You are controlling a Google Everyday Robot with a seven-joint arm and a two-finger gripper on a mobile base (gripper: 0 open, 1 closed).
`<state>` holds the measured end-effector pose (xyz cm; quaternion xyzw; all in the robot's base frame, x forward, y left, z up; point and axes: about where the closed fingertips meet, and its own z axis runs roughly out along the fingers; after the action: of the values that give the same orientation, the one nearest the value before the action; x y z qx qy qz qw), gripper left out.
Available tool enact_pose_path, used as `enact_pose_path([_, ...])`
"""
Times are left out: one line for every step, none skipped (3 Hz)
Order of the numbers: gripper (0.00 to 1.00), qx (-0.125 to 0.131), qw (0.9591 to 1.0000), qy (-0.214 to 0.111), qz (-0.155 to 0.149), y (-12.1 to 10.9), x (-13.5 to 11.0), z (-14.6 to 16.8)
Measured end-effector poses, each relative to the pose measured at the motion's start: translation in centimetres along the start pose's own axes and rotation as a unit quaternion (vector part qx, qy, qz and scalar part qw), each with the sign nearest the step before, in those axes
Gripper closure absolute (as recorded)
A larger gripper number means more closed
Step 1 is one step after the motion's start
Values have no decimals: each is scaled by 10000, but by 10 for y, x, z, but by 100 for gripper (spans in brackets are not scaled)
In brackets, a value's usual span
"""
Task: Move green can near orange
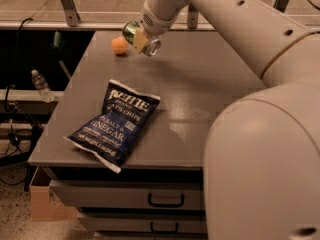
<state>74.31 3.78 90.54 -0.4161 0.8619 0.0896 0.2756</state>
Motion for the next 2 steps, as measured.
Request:
enact_pose_path([100,-15,9997,239,-45,2,-10,28])
enact_pose_path([100,32,9990,435,47,-7,-8,49])
